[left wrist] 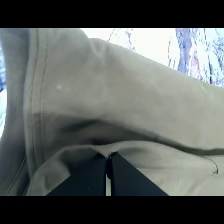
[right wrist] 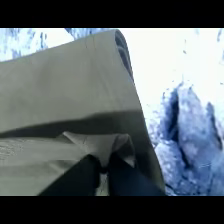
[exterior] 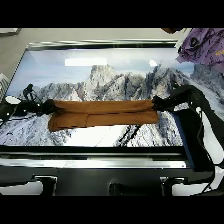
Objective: Fold the clothes and pants, and hang the long-sleeved shirts on hangers.
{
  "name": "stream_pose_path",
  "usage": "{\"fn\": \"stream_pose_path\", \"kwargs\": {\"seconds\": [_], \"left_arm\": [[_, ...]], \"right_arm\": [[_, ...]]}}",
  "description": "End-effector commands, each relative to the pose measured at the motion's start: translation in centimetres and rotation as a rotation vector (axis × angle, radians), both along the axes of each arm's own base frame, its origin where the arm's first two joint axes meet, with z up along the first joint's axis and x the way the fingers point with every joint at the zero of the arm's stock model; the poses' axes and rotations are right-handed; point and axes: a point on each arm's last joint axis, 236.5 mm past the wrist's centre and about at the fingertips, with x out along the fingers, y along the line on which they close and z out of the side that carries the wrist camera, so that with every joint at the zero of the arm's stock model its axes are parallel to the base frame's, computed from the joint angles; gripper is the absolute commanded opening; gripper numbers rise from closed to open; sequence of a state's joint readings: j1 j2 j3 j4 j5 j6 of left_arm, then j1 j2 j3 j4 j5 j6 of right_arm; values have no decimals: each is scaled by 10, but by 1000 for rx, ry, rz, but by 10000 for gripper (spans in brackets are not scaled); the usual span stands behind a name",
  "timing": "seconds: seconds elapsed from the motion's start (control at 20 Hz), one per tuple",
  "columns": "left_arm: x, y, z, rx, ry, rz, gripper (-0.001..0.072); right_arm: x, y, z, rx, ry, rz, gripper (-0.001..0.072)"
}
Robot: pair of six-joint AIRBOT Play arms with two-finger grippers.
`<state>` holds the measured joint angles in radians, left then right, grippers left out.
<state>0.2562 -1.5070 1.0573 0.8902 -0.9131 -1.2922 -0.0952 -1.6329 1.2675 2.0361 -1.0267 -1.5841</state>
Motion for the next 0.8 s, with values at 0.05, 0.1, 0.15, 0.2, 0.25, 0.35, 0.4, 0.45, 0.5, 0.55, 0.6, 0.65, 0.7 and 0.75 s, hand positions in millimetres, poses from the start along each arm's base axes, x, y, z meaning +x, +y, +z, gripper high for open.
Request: {"fn": "stream_pose_path", "kwargs": {"seconds": [0.05,0.1,0.15,0.2,0.25,0.35,0.4,0.45,0.5,0.55,0.6,0.65,0.7,0.75], "left_arm": [[6,-5,-2,-15,5,-11,178],[6,-5,1,-18,4,-13,277],[8,-5,6,-19,-3,-18,390],[11,-5,12,-18,-15,-22,470],[13,-4,19,-17,-27,-24,478],[18,-3,33,-14,-52,-33,478],[20,-3,38,-12,-64,-35,478],[22,-3,43,-12,-71,-40,478],[24,-3,46,-13,-75,-39,478],[25,-3,47,-13,-78,-36,479],[25,-3,47,-13,-79,-37,478],[25,-3,47,-13,-78,-37,478],[25,-3,47,-16,-75,-31,478],[24,-3,47,-18,-73,-32,478]], "right_arm": [[1,-5,5,-4,42,-61,258],[0,-11,14,-31,57,-62,287],[0,-23,24,-78,63,-59,430],[1,-32,33,-93,66,-57,484],[2,-39,38,-68,61,-69,484],[3,-45,41,83,65,-98,498],[3,-47,39,167,74,-107,542],[2,-47,35,242,84,-103,597],[1,-46,30,296,97,-97,601],[-1,-44,23,330,114,-86,609],[-5,-42,15,342,133,-67,609],[-7,-38,7,349,152,-51,609],[-7,-33,0,366,164,-41,609],[-7,-27,-5,382,172,-34,609]]}}
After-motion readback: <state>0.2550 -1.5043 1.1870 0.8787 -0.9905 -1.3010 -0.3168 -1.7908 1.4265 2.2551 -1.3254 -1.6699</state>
